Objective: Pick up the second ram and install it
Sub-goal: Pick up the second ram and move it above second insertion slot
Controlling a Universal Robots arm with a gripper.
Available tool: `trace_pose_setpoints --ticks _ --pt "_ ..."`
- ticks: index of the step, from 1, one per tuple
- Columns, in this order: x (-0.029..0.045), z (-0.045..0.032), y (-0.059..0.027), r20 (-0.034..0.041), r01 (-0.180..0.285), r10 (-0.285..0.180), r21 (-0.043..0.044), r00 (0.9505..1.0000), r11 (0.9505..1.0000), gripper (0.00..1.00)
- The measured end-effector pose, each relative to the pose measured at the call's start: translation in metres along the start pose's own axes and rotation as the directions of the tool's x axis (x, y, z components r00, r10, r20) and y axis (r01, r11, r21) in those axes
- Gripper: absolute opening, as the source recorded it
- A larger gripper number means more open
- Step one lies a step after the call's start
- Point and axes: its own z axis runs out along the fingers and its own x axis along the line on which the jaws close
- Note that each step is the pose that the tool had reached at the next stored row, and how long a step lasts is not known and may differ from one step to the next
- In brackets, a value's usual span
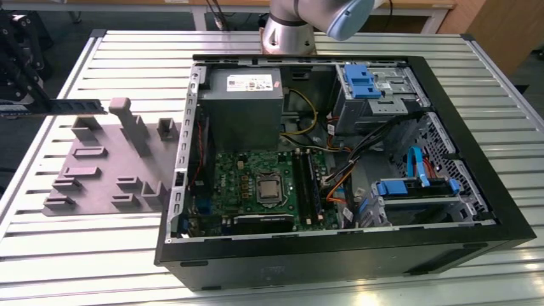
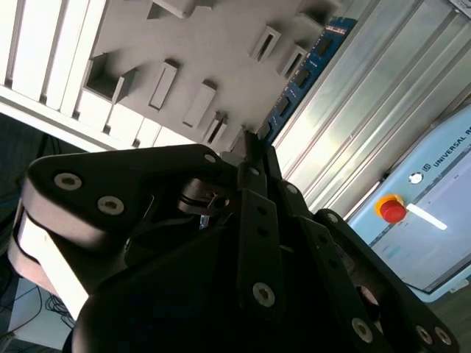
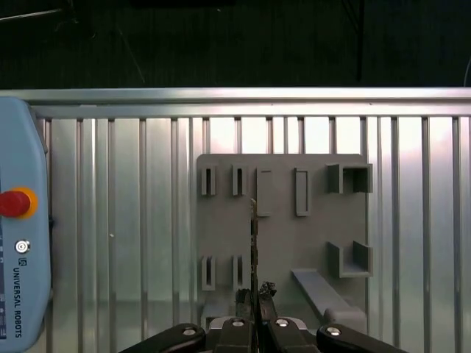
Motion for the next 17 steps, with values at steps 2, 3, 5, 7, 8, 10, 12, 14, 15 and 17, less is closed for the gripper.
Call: trace_pose_setpoints --ticks 2,3,5,7,8,10,12,14,15,17 --pt "-0.0001 0.0000 -0.0023 0.0000 0.000 0.000 0.0000 1.0000 1.0000 0.14" --pt "-0.0001 0.0000 -0.0033 0.0000 0.000 0.000 0.0000 1.0000 1.0000 0.14" --pt "-0.0001 0.0000 -0.0051 -0.0001 0.000 0.000 -0.0001 1.0000 1.0000 0.14" --pt "-0.0002 0.0000 -0.0070 0.0000 0.000 0.000 0.0000 1.0000 1.0000 0.14" --pt "-0.0002 0.0000 -0.0080 0.0000 0.000 0.000 -0.0001 1.0000 1.0000 0.14" --pt "-0.0002 0.0000 -0.0101 0.0000 0.000 0.000 0.0000 1.0000 1.0000 0.14" --pt "-0.0003 0.0000 -0.0122 0.0000 0.000 0.000 0.0000 1.0000 1.0000 0.14" --pt "-0.0003 0.0001 -0.0140 0.0000 0.000 0.000 0.0000 1.0000 1.0000 0.14" --pt "-0.0003 0.0000 -0.0148 0.0000 0.000 0.000 0.0000 1.0000 1.0000 0.14" --pt "-0.0004 0.0000 -0.0163 -0.0001 0.000 0.000 -0.0001 1.0000 1.0000 0.14"
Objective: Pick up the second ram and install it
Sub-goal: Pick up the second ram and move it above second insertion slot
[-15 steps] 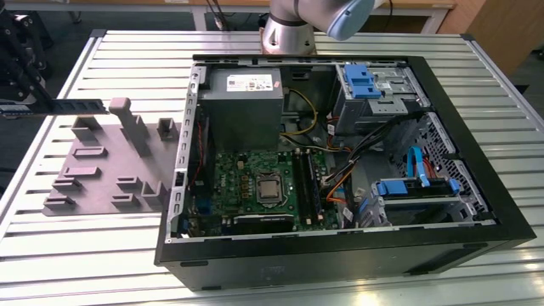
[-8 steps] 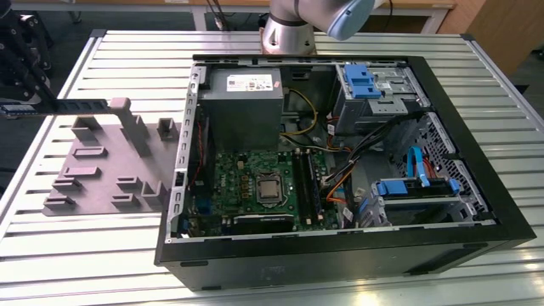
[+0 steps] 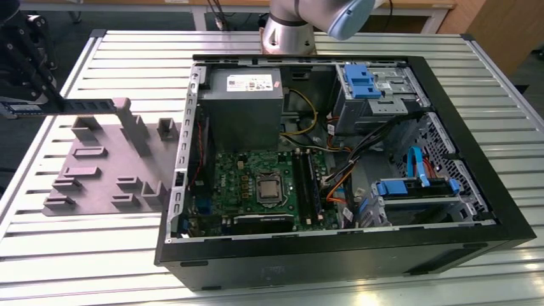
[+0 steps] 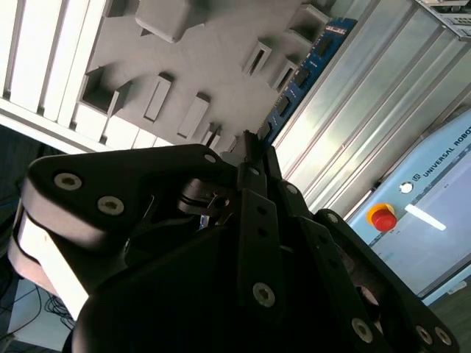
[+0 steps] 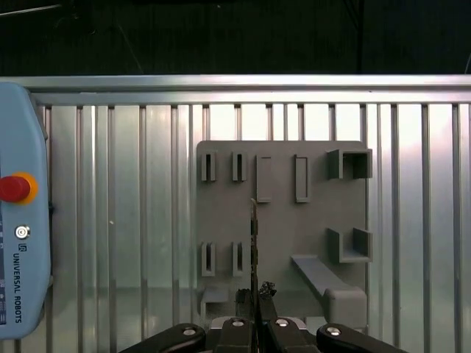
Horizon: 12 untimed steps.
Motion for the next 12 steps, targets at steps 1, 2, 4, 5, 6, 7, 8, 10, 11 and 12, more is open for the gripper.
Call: trace_pose_setpoints --ticks 1,2,4,5,6,7,8,10,11,12 --pt "0.0000 0.0000 -0.0008 0.0001 0.000 0.000 0.0000 1.0000 1.0000 0.14" --pt "-0.0001 0.0000 -0.0015 0.0000 0.000 0.000 0.0000 1.0000 1.0000 0.14" --pt "-0.0001 0.0000 -0.0032 0.0001 0.000 0.000 0.0001 1.0000 1.0000 0.14" --pt "-0.0001 0.0000 -0.0042 0.0001 0.000 0.000 0.0000 1.0000 1.0000 0.14" --pt "-0.0002 0.0000 -0.0051 0.0001 0.000 0.000 0.0001 1.0000 1.0000 0.14" --pt "-0.0002 0.0000 -0.0061 0.0000 0.000 0.000 0.0000 1.0000 1.0000 0.14" --pt "-0.0002 0.0000 -0.0072 0.0001 0.000 0.000 0.0000 1.0000 1.0000 0.14" --pt "-0.0002 0.0001 -0.0097 0.0000 0.000 0.000 0.0000 1.0000 1.0000 0.14" --pt "-0.0003 0.0001 -0.0113 0.0000 0.000 0.000 0.0000 1.0000 1.0000 0.14" --pt "-0.0003 0.0001 -0.0134 0.0000 0.000 0.000 0.0000 1.0000 1.0000 0.14"
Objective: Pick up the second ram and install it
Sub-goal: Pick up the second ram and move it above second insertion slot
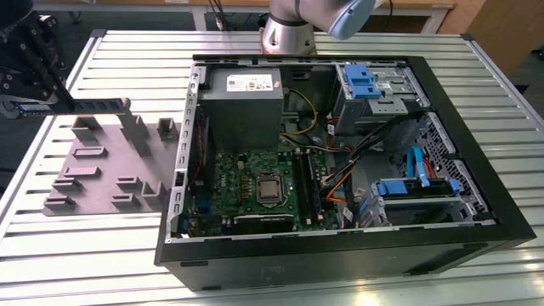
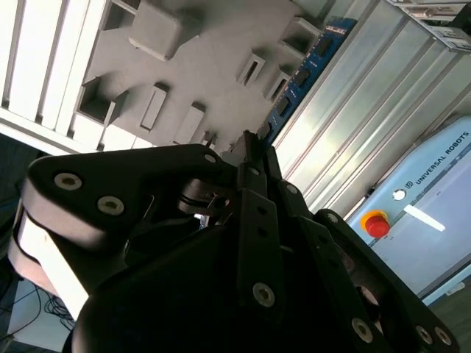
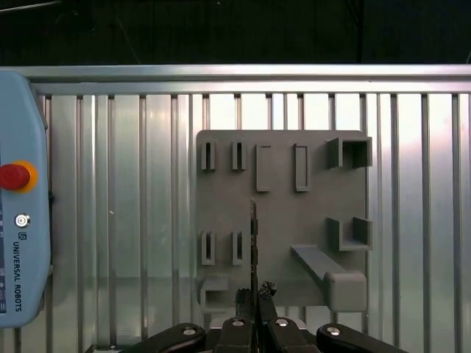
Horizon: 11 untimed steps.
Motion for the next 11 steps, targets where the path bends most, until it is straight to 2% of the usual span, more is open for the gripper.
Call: trace_pose_setpoints --ticks 11 --pt "-0.0007 0.0001 -0.0283 0.0000 0.000 0.000 0.0000 1.0000 1.0000 0.14"
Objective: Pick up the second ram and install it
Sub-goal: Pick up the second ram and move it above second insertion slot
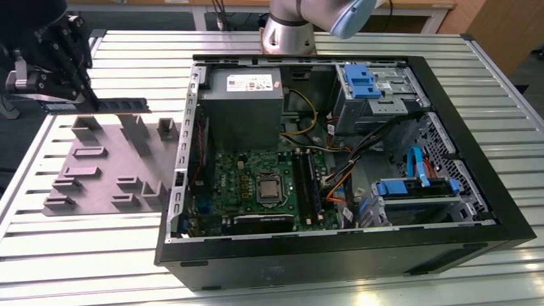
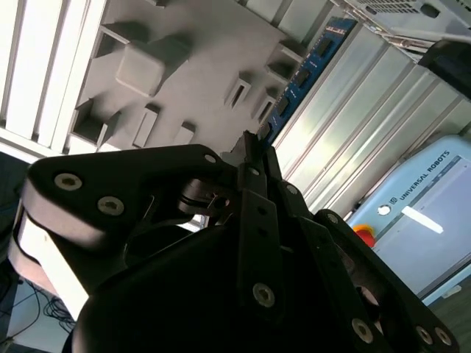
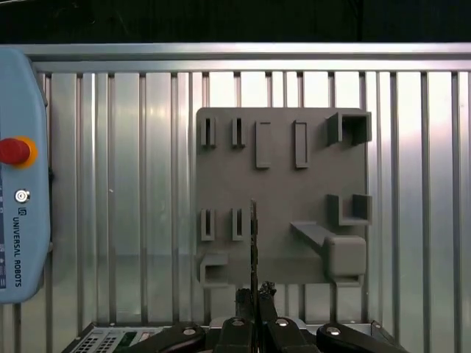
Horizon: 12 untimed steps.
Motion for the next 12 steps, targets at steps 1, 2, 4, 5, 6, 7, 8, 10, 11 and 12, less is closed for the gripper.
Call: trace_pose_setpoints --ticks 1,2,4,5,6,7,8,10,11,12 --pt "0.0000 0.0000 -0.0024 0.0000 0.000 0.000 0.0000 1.0000 1.0000 0.14" --pt "-0.0001 0.0000 -0.0050 0.0000 0.000 0.000 0.0000 1.0000 1.0000 0.14" --pt "-0.0002 0.0001 -0.0096 0.0000 0.000 0.000 0.0001 1.0000 1.0000 0.14" --pt "-0.0002 0.0001 -0.0120 0.0001 0.000 0.000 0.0001 1.0000 1.0000 0.14" --pt "-0.0003 0.0001 -0.0143 0.0000 0.000 0.000 0.0000 1.0000 1.0000 0.14" --pt "-0.0004 0.0001 -0.0166 0.0000 0.000 0.000 0.0000 1.0000 1.0000 0.14" --pt "-0.0004 0.0001 -0.0187 0.0000 0.000 0.000 0.0000 1.0000 1.0000 0.14" --pt "-0.0005 0.0001 -0.0229 -0.0001 0.000 0.000 0.0000 1.0000 1.0000 0.14" --pt "-0.0006 0.0001 -0.0249 0.0000 0.000 0.000 0.0000 1.0000 1.0000 0.14" --pt "-0.0006 0.0001 -0.0269 0.0000 0.000 0.000 0.0000 1.0000 1.0000 0.14"
